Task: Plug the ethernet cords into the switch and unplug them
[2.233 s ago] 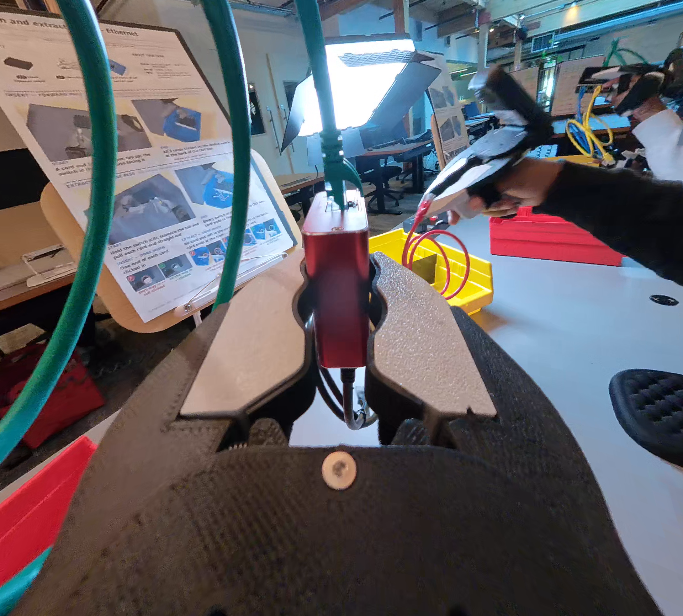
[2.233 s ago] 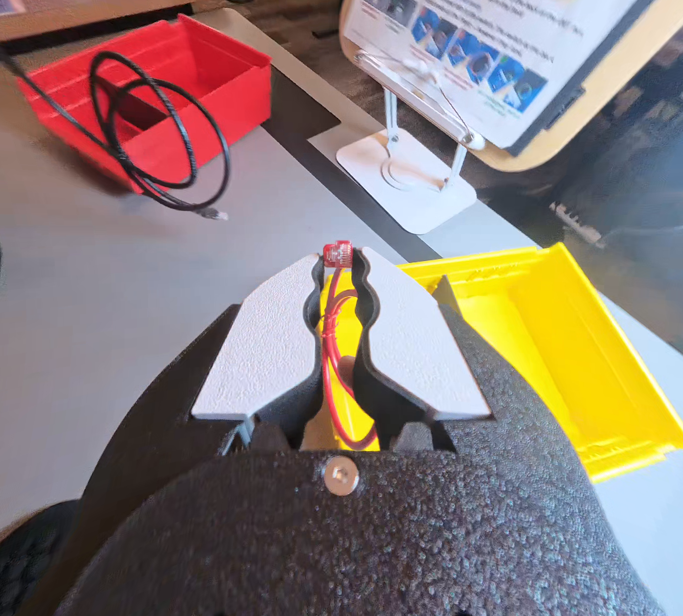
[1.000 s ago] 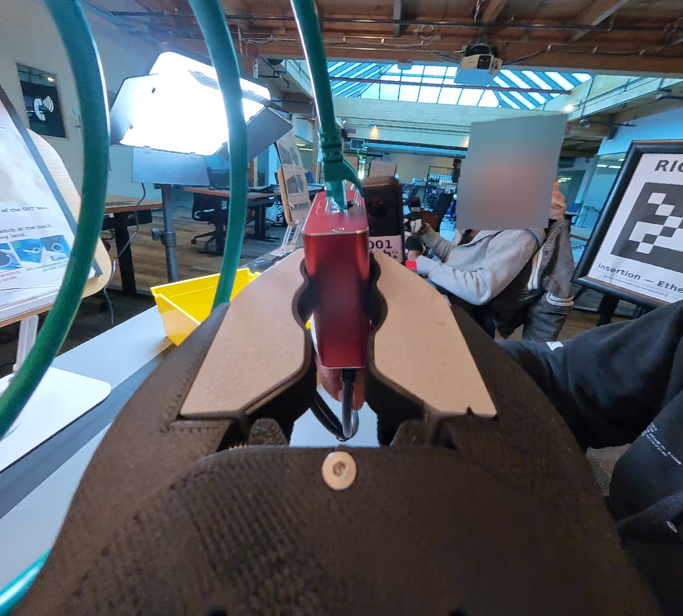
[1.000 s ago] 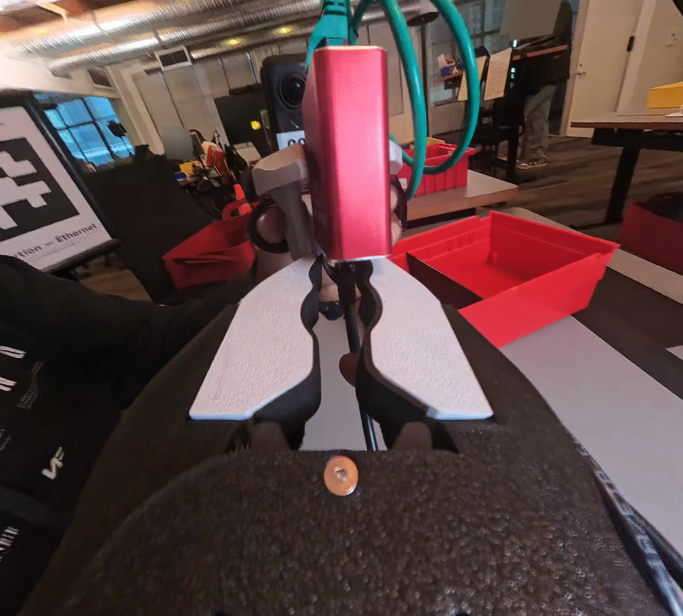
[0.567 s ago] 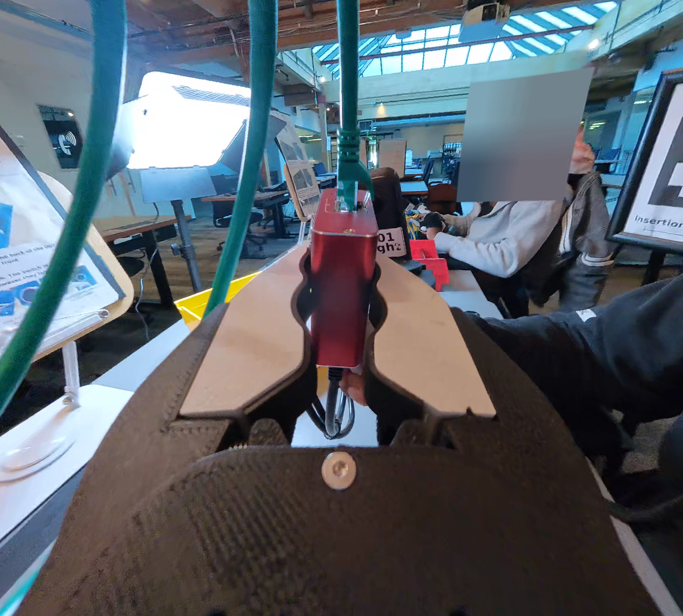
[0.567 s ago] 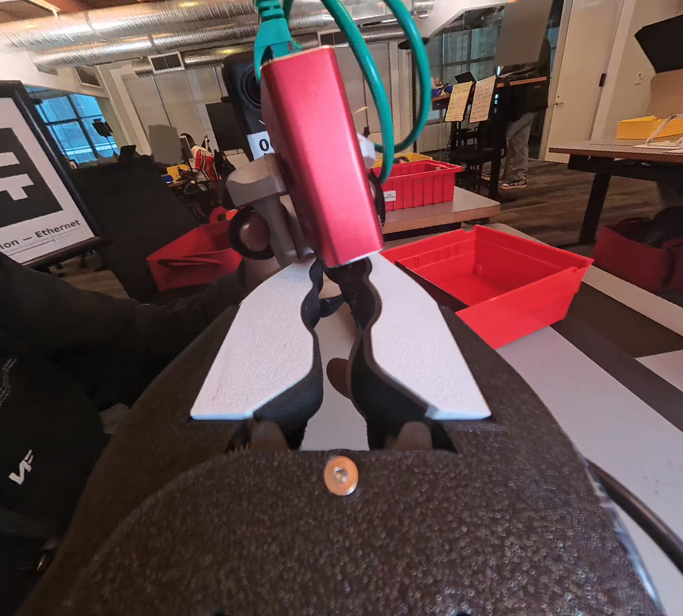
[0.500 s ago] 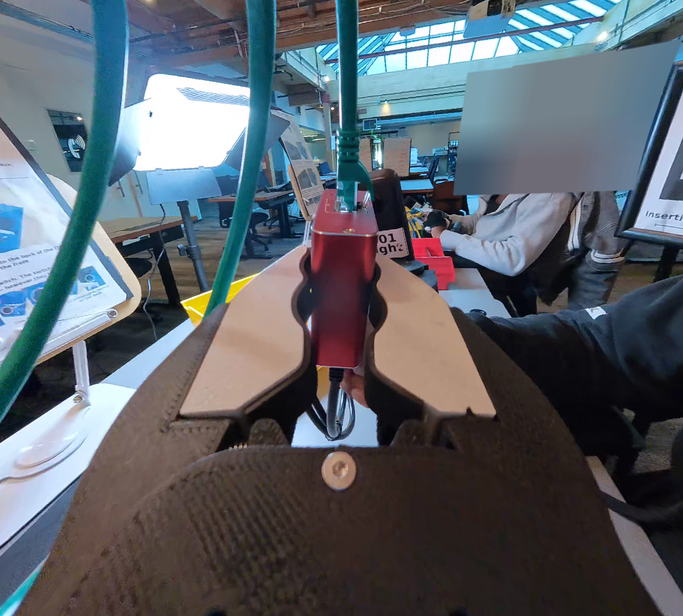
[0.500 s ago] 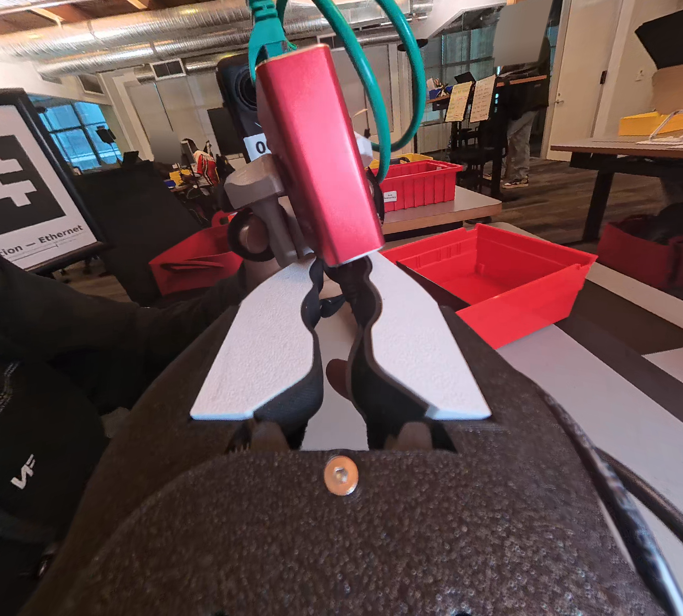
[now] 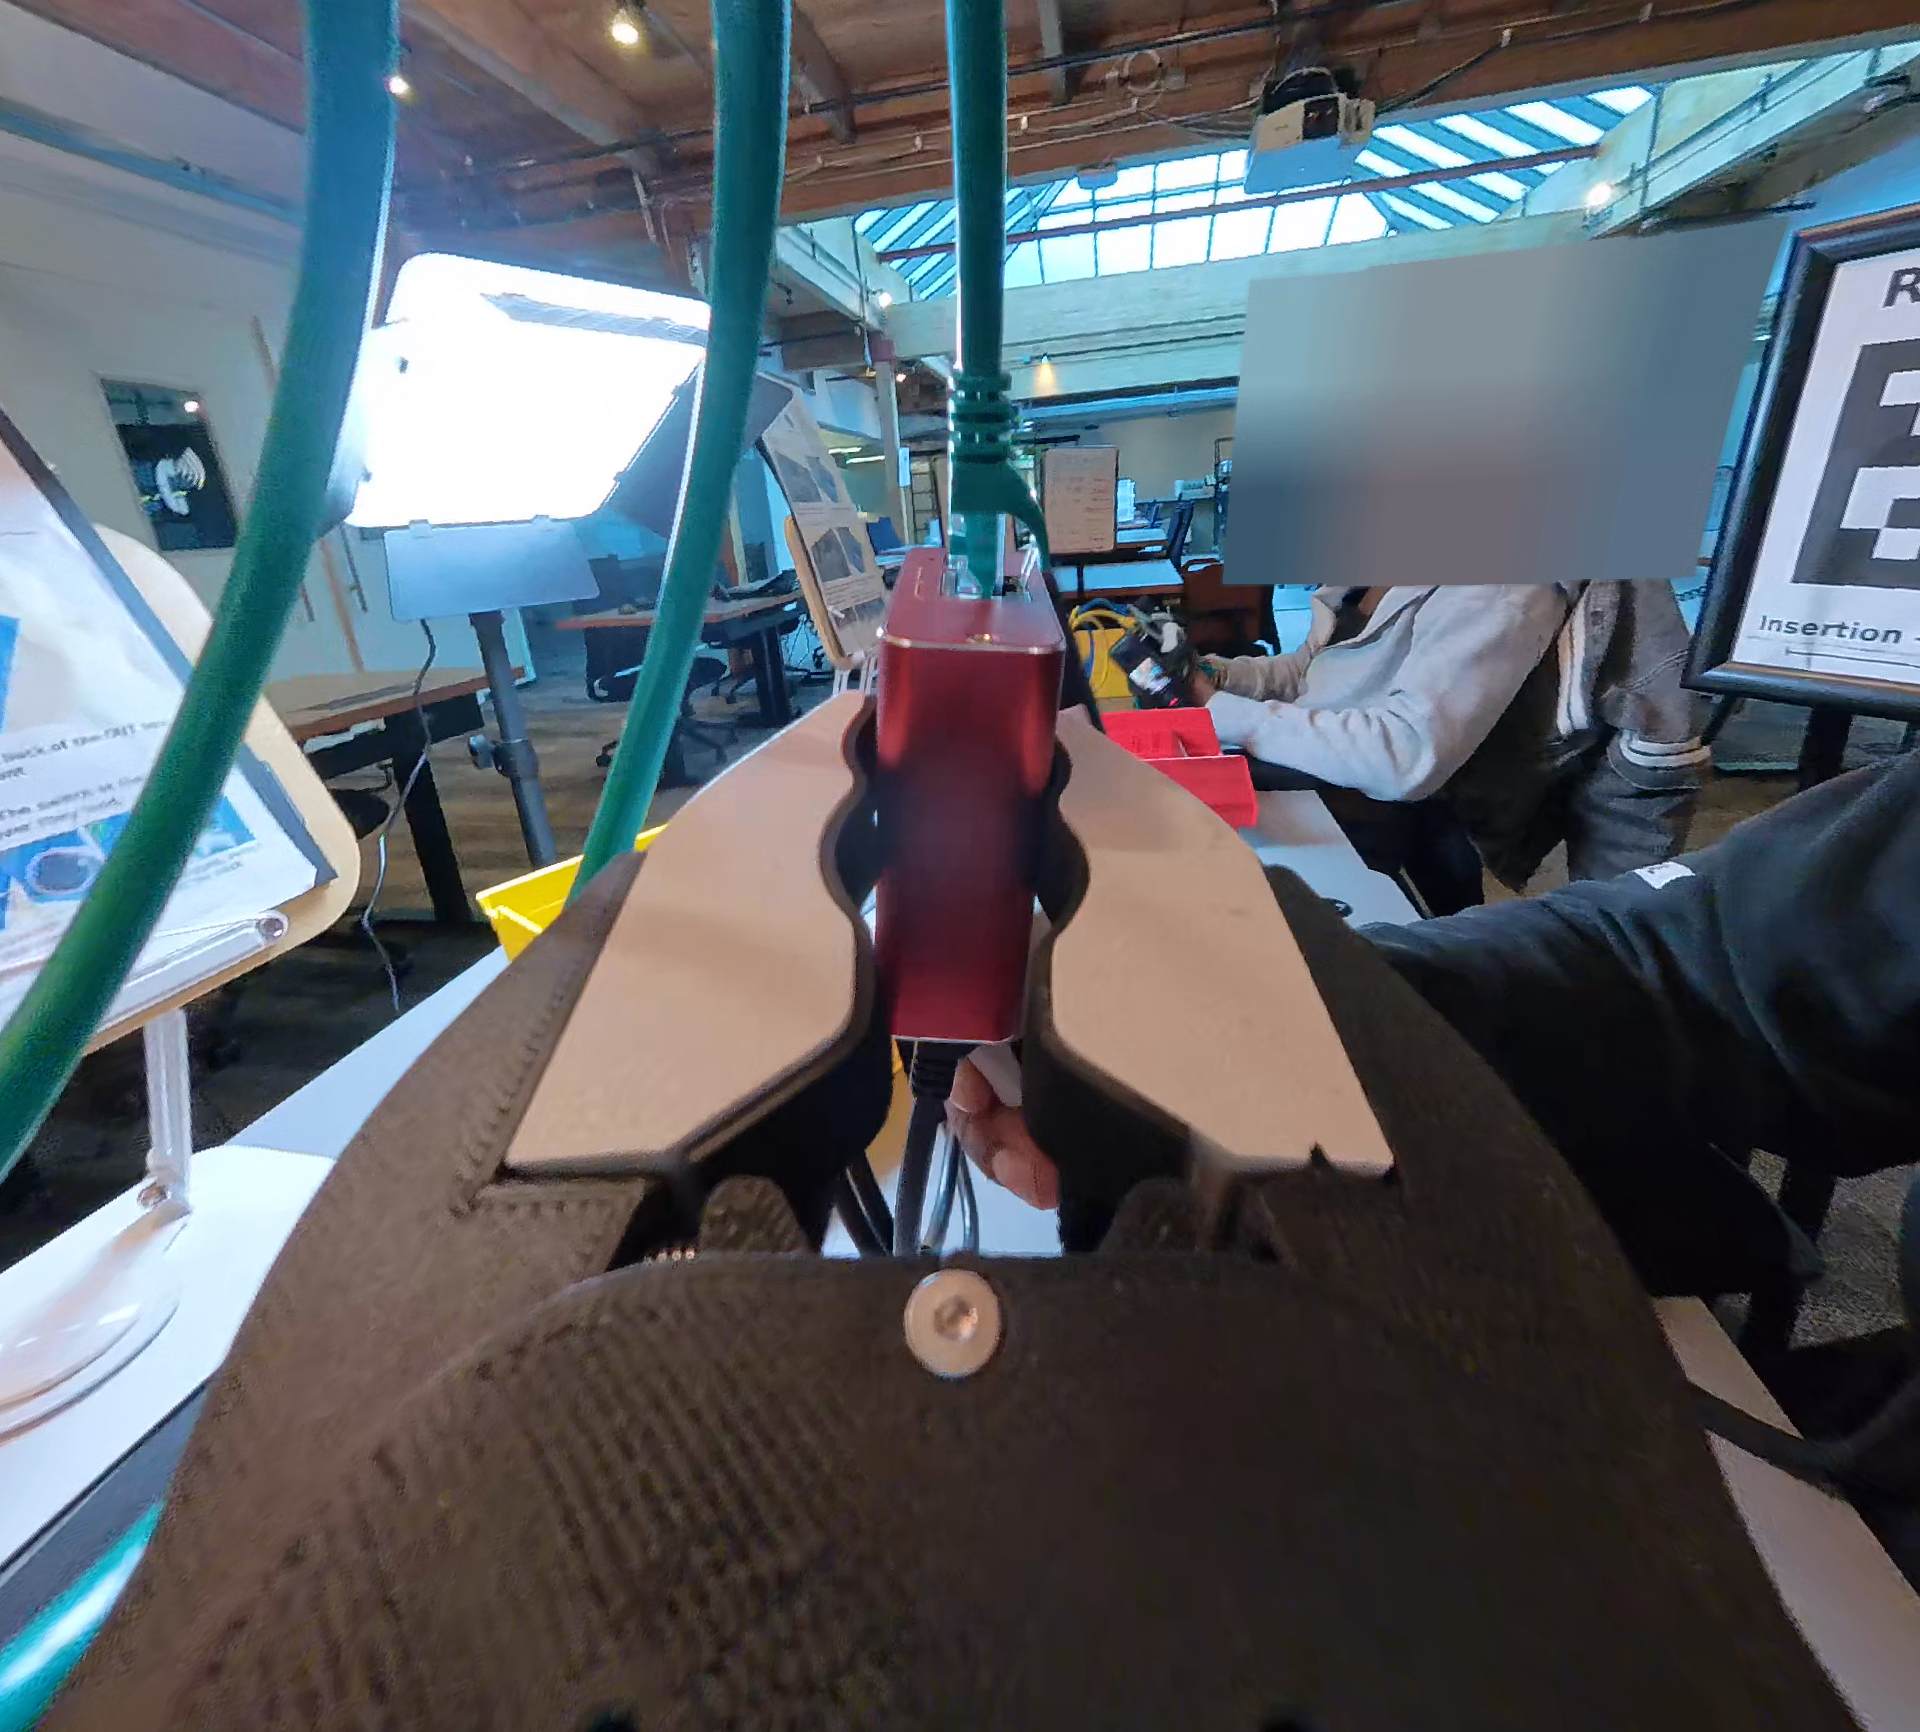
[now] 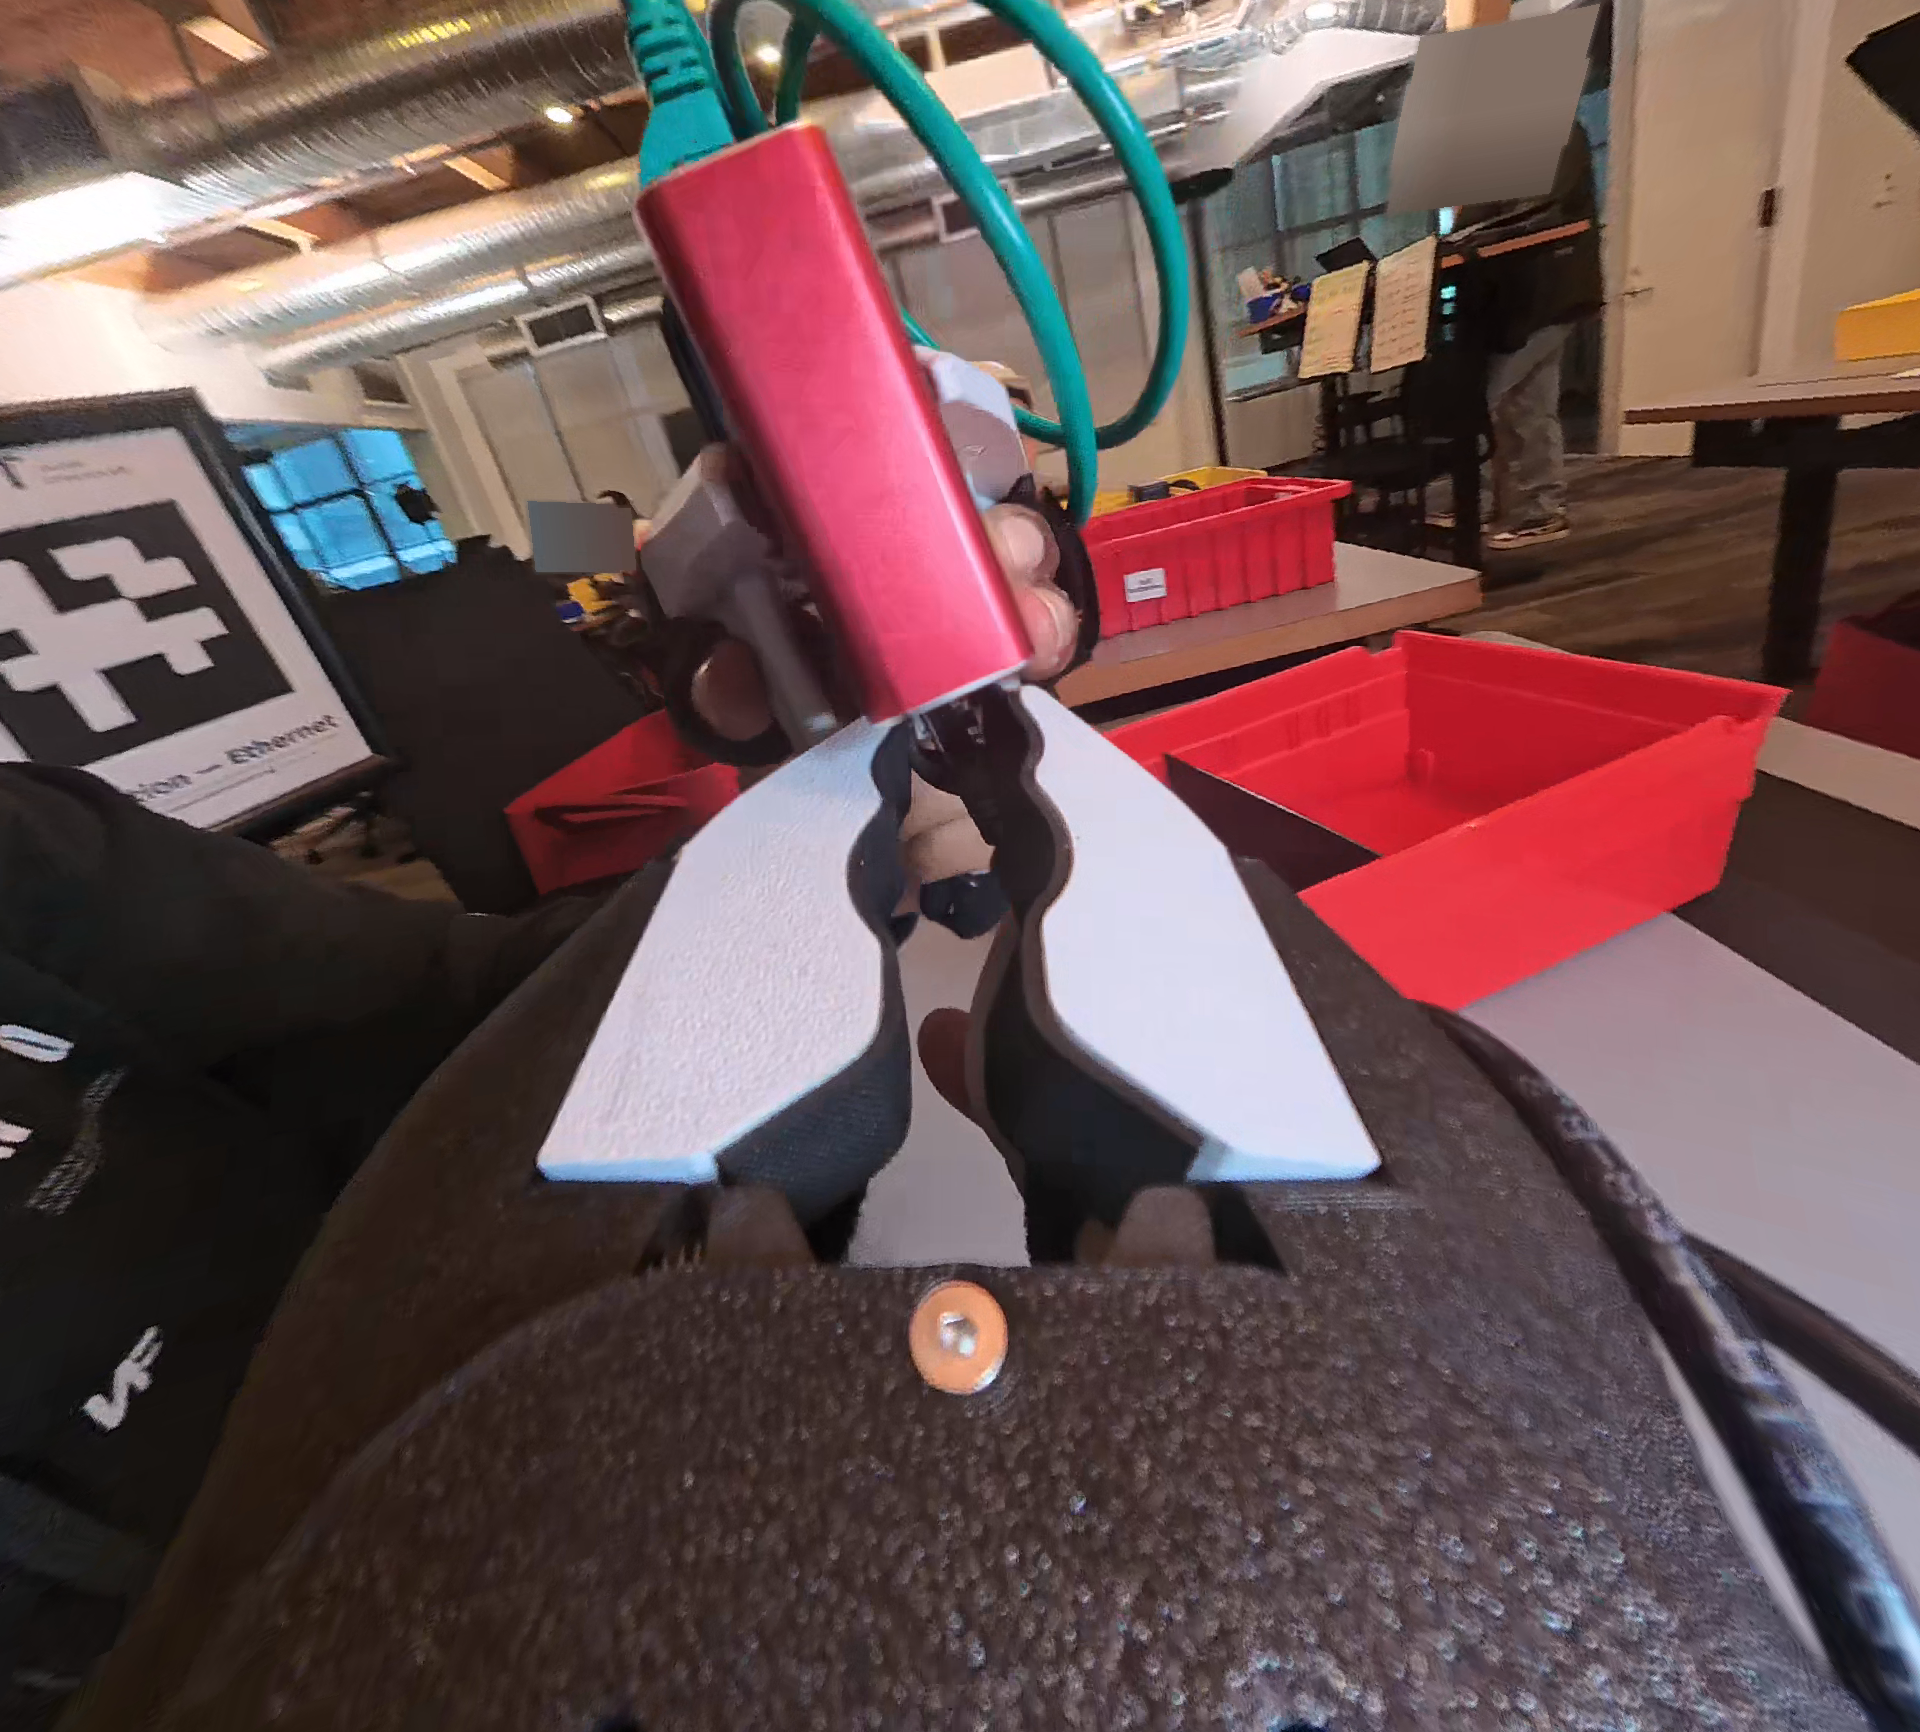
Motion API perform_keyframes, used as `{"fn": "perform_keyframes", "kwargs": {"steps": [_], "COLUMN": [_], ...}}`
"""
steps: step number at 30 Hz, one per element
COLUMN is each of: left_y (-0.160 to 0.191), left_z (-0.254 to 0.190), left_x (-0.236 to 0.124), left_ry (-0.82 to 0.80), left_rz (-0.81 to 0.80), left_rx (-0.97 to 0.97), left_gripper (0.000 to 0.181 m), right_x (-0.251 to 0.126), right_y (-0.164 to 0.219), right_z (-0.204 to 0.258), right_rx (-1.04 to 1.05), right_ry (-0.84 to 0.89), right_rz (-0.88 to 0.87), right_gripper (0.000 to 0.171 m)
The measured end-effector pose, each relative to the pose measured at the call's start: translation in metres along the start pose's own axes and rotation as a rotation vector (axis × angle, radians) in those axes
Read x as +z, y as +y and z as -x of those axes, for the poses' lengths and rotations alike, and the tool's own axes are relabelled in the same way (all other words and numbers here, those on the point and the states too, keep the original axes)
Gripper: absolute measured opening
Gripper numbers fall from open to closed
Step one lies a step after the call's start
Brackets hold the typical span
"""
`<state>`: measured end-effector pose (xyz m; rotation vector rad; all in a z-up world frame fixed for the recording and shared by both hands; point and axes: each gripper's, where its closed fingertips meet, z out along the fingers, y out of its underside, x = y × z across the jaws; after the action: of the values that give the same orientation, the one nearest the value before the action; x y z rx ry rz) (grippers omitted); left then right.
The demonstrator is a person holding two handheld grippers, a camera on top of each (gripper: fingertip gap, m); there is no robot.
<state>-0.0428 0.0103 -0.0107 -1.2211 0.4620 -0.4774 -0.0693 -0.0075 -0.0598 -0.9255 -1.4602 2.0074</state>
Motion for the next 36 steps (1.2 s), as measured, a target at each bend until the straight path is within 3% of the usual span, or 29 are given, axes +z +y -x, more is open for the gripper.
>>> {"fn": "perform_keyframes", "kwargs": {"steps": [5, 12, 16, 22, 26, 27, 28, 29, 31, 33, 36], "left_y": [-0.006, -0.013, -0.016, -0.012, -0.015, -0.028, -0.055, -0.067, -0.059, -0.057, -0.065], "left_z": [-0.008, -0.007, -0.005, -0.002, -0.014, -0.025, -0.052, -0.060, -0.041, -0.022, 0.005], "left_x": [-0.003, -0.004, -0.001, -0.001, -0.004, -0.009, -0.022, -0.024, -0.018, -0.023, -0.037], "left_ry": [0.045, 0.049, 0.037, 0.011, 0.079, 0.152, 0.359, 0.373, 0.098, 0.061, -0.039], "left_rz": [-0.065, -0.107, -0.129, -0.103, -0.112, -0.182, -0.293, -0.282, -0.124, -0.095, -0.172], "left_rx": [0.042, -0.009, -0.091, -0.058, 0.021, 0.016, -0.077, -0.070, 0.191, 0.089, -0.003], "left_gripper": [0.027, 0.027, 0.027, 0.027, 0.027, 0.027, 0.027, 0.027, 0.028, 0.027, 0.026], "right_x": [0.000, 0.000, -0.003, -0.002, -0.002, -0.005, -0.015, -0.023, -0.016, -0.004, -0.012], "right_y": [-0.003, -0.009, -0.012, -0.009, -0.008, -0.004, -0.005, -0.015, -0.025, -0.042, -0.049], "right_z": [0.007, 0.008, 0.011, 0.006, 0.012, -0.003, -0.019, -0.015, 0.019, 0.048, 0.050], "right_rx": [0.068, -0.133, -0.076, 0.074, 0.092, 0.039, -0.001, 0.047, -0.169, -0.282, -0.335], "right_ry": [-0.049, 0.065, 0.023, -0.009, -0.062, 0.055, 0.126, 0.060, 0.032, 0.018, 0.033], "right_rz": [-0.005, 0.050, 0.031, 0.017, 0.018, 0.060, 0.047, -0.017, 0.053, 0.076, 0.124], "right_gripper": [0.013, 0.014, 0.014, 0.014, 0.013, 0.014, 0.014, 0.013, 0.014, 0.013, 0.014]}}
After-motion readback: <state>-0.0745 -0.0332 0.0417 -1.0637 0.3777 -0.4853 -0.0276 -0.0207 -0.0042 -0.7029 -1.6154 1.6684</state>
